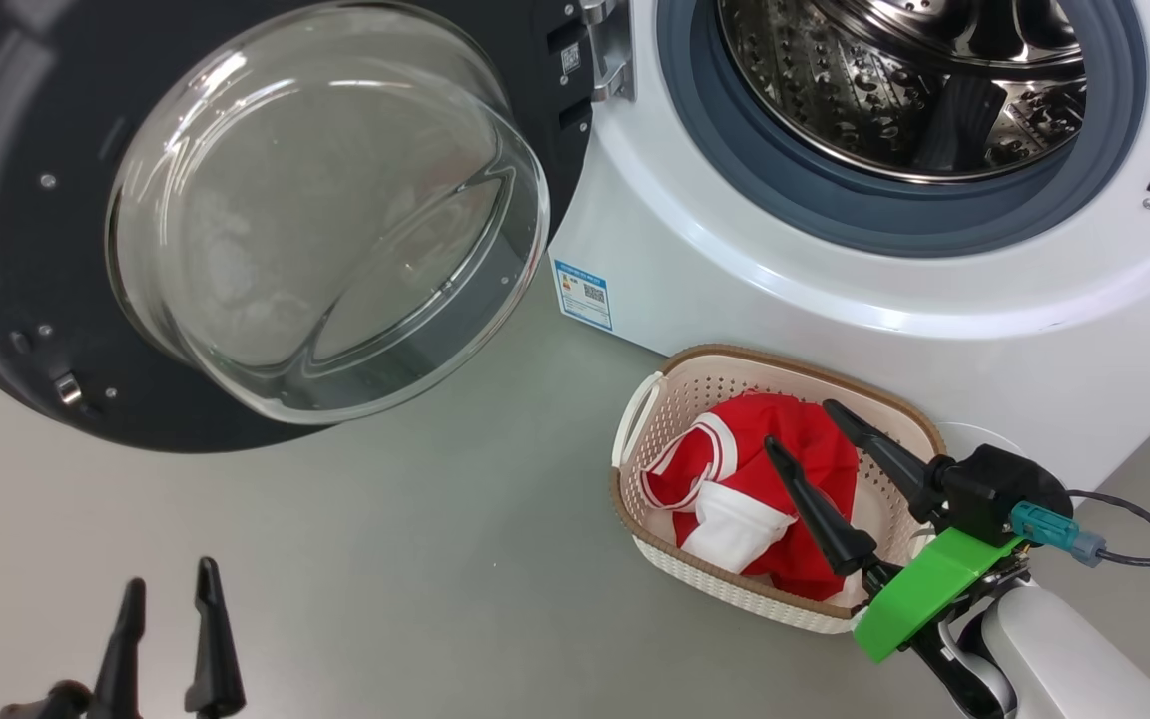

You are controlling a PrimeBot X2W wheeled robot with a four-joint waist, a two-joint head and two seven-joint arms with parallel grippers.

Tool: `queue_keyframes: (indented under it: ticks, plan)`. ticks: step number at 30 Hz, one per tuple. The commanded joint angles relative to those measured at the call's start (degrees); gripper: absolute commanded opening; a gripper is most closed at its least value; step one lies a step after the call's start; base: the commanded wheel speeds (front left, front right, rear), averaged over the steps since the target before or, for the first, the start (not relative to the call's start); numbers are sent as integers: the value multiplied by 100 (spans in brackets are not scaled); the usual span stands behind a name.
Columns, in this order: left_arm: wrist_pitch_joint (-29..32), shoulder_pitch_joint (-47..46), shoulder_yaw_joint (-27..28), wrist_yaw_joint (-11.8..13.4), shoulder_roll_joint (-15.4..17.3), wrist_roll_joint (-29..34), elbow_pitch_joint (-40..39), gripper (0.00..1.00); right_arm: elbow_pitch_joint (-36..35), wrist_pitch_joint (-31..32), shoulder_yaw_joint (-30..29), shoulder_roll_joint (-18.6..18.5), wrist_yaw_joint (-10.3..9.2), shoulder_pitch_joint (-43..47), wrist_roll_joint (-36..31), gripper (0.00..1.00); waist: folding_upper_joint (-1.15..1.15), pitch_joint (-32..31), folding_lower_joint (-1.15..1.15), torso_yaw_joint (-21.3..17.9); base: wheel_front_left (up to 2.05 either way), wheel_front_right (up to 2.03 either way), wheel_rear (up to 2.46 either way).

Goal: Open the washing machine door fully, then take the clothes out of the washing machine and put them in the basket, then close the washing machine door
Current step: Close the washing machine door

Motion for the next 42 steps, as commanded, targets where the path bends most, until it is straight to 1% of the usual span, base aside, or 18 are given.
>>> queue_keyframes:
  ticks: [1, 2, 3, 4, 5, 8, 10, 13, 18, 20, 23, 25, 26, 30, 32, 36, 40, 42]
  plan:
    - [-70, -62, 213, 56, 92, -51, -225, 100, -115, -69, 70, 1, 9, -77, 23, 100, 0, -20, 0, -5, 0, 0, 0]
    - [-70, -73, 241, 48, 92, -83, -288, 86, -116, -69, 61, 7, 9, -62, 25, 100, 0, -35, 0, -7, 0, 0, 0]
    - [-70, -82, 274, 36, 92, -123, -351, 45, -122, -69, 51, 14, 9, -42, 25, 100, 0, -46, 0, -10, 0, 0, 0]
    - [-70, -98, 317, 19, 92, -136, -424, 24, -131, -69, 38, 19, 9, -20, 24, 100, 0, -56, 0, -12, 0, 0, 0]
    - [-70, -127, 378, -3, 92, -134, -513, 0, -140, -69, 22, 23, 9, 4, 22, 100, 0, -64, 0, -14, 0, 0, 0]
    - [-70, -279, 662, -106, 95, -111, -802, 0, -167, -69, -27, 30, 9, 82, 12, 100, 0, -84, 0, -21, 0, 0, 0]
    - [-70, -434, 895, -172, 171, -69, -993, 0, -188, -69, -78, 40, 9, 135, -4, 100, 0, -95, 0, -29, 0, 0, 0]
    - [-70, -764, 1201, -248, 457, -43, -1154, 0, -225, -69, -159, 47, 9, 219, -27, 100, 0, -108, 0, -43, 0, 0, 0]
    - [-70, -1601, 1569, -335, 1100, -444, -974, 0, -270, -69, -302, 64, 9, 376, -76, 100, 0, -106, 0, -75, 0, 0, 0]
    - [-70, -2004, 1677, -357, 1441, -714, -680, 0, -295, -69, -314, 77, 9, 401, -101, 100, 0, -65, 0, -132, 0, 0, 0]
    - [-70, -2613, 1655, -372, 1939, -1135, -151, 0, -316, -69, -342, 62, 9, 412, -136, 100, 0, 16, 0, -191, 0, 0, 0]
    - [-46, -3043, 1617, -375, 2197, -1682, 226, 0, -319, -69, -348, 43, 9, 387, -154, 100, 0, 79, 0, -237, 0, 0, 0]
    - [-46, -3043, 1617, -375, 2197, -1682, 226, 0, -319, -69, -348, 43, 9, 387, -154, 100, 0, 79, 0, -237, 0, 0, 0]
    - [169, -3762, 1473, -376, 2793, -2630, 1161, 0, -329, -69, -350, 16, 9, 321, -178, 100, 0, 188, 0, -321, 0, 0, 0]
    - [441, -4103, 1380, -376, 3036, -3062, 1718, 0, -328, -69, -342, -4, 9, 293, -191, 100, 0, 251, 0, -355, 0, 0, 0]
    - [1157, -4726, 1248, -377, 3373, -3922, 2684, 0, -329, -69, -326, -40, 9, 220, -214, 100, 0, 386, 0, -412, 0, 0, 0]
    - [2043, -5180, 1243, -377, 3531, -4685, 3516, 0, -310, -69, -301, -68, 9, 146, -225, 100, 0, 499, 0, -456, 0, 0, 0]
    - [2456, -5350, 1249, -377, 3615, -4938, 3863, 0, -305, -69, -276, -74, 9, 105, -232, 100, 0, 564, 0, -486, 0, 0, 0]
